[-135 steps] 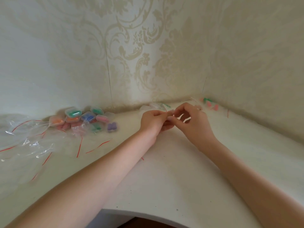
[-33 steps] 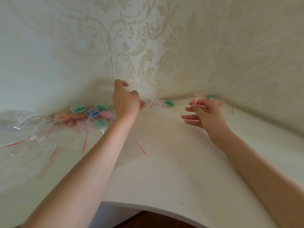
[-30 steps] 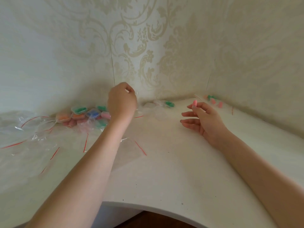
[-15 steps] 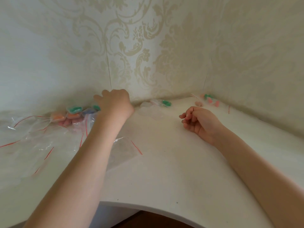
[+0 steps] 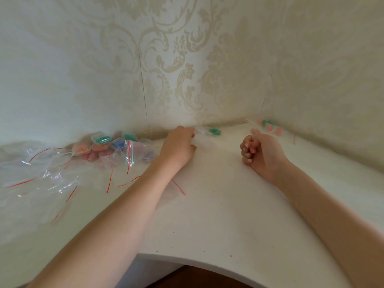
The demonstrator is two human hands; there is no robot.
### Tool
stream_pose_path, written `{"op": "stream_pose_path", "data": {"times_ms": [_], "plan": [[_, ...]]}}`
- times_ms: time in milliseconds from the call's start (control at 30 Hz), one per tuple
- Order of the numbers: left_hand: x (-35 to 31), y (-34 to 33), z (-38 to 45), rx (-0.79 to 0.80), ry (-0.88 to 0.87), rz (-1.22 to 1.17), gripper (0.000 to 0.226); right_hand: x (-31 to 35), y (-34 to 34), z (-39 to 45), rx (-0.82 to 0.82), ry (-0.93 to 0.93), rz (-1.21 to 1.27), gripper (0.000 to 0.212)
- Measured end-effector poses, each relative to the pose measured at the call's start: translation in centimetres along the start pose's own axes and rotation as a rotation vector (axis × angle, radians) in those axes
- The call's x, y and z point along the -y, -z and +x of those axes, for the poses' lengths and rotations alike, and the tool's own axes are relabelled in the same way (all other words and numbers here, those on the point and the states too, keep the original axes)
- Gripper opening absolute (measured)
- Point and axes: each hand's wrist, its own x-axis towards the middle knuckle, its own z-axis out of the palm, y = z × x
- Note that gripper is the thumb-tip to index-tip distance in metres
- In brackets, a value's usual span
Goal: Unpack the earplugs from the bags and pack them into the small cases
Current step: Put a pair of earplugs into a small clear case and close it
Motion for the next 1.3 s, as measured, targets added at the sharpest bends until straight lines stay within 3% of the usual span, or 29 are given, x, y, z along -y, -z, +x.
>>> {"op": "stream_pose_path", "data": {"times_ms": [33,67,100,200,267,400,600,867,1133,1300], "plan": [[-0.1,0.1,0.0,-0.041,-0.006,-0.032,0.036,0.0,0.1,0.0,-0.039,0.026,0.013,0.038],[-0.4,0.1,-0.2,-0.088,-0.025,-0.069,0.037,0.2,-0.2,-0.2,-0.032,0.021,0.018,0.007],[-0.8,0.2,-0.3,-0.135,-0.056,-0.11,0.038,0.0,-0.1,0.2,-0.055,0.007,-0.003,0.028],[-2.7,0.1,-1.0,-0.222,-0.222,-0.212,0.039,0.1,-0.2,0.2,-0.094,-0.001,-0.198,0.044],[-3.7,-0.3,-1.5,-0.211,-0.331,-0.245,0.041,-0.3,0.0,0.3,-0.048,0.043,-0.28,0.047],[-4.8,-0.8,-2.1,-0.154,-0.396,-0.3,0.037,-0.7,-0.1,0.0,0.018,0.138,-0.412,0.03],[-4.4,-1.2,-1.8,-0.027,-0.271,-0.53,0.035,-0.5,-0.4,-0.2,0.092,0.182,-0.625,0.024],[-4.4,-1.1,-1.5,-0.092,-0.082,-0.824,0.017,-0.1,0.0,-0.6,0.224,0.221,-0.636,0.021],[-5.0,-0.1,-1.4,0.128,0.17,-1.278,0.011,-0.3,-0.3,-0.6,0.182,0.282,-0.686,0.026],[-4.9,0.7,-1.1,0.368,0.371,-1.529,0.027,-0.1,-1.0,-1.1,0.22,0.43,-0.724,0.029]]}}
